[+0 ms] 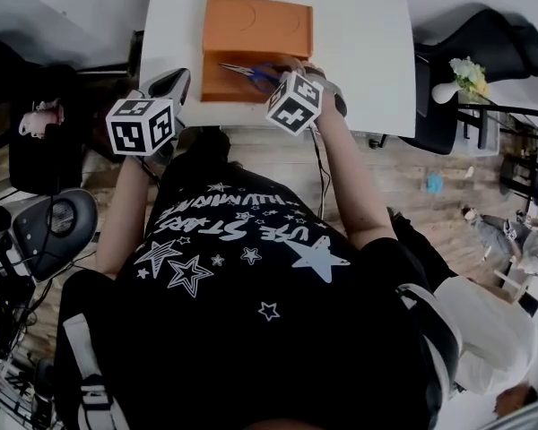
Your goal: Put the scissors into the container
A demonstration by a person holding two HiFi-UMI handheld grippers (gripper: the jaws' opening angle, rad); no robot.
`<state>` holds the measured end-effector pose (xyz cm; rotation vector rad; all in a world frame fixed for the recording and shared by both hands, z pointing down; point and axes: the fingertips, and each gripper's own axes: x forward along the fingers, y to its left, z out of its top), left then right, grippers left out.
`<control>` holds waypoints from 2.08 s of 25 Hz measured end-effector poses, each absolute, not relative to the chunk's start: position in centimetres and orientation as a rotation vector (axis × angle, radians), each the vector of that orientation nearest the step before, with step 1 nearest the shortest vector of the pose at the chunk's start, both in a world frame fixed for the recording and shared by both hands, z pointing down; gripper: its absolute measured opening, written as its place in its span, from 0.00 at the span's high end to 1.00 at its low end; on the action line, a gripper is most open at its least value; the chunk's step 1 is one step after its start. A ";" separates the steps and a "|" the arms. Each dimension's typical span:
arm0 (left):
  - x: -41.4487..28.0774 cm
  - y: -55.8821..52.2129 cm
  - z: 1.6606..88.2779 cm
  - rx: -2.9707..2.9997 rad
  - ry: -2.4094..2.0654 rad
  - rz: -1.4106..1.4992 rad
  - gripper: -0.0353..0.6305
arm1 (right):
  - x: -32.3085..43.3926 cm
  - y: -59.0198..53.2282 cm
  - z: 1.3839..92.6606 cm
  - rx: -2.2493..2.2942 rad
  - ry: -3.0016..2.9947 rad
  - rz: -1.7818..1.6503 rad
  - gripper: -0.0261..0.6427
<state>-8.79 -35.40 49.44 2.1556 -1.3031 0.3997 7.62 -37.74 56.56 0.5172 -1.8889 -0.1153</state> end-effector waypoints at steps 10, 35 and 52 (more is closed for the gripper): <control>-6.9 -31.0 48.1 2.178 -1.325 0.381 0.92 | 11.5 -35.4 51.7 0.837 -2.001 -0.090 0.82; 0.6 -25.6 48.7 2.288 -1.130 0.420 0.92 | 19.7 -26.3 50.1 1.275 -2.023 0.061 0.88; -5.0 -18.3 45.7 2.404 -0.983 0.443 0.92 | 13.6 -17.3 46.4 1.401 -1.947 0.083 0.89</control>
